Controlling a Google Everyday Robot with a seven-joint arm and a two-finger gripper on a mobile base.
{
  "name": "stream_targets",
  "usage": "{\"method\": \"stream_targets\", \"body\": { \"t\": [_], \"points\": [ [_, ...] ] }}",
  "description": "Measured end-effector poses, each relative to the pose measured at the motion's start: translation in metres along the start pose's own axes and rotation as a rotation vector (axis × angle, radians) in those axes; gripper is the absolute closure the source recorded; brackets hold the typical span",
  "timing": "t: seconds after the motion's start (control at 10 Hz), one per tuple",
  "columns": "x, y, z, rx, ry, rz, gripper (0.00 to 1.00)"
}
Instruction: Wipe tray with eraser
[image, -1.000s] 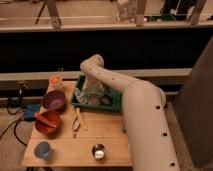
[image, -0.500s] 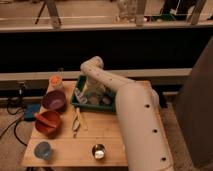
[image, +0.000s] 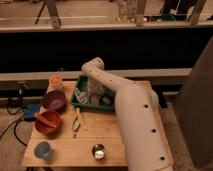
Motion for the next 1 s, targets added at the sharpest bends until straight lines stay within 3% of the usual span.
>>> {"method": "stream_targets", "body": {
  "t": [0.7, 1.0],
  "points": [
    [-0.011, 0.005, 0.004, -0.02, -0.029, -0.002, 0.39],
    [-0.019, 0.006, 0.004, -0.017, -0.062, 0.029, 0.39]
  ]
}}
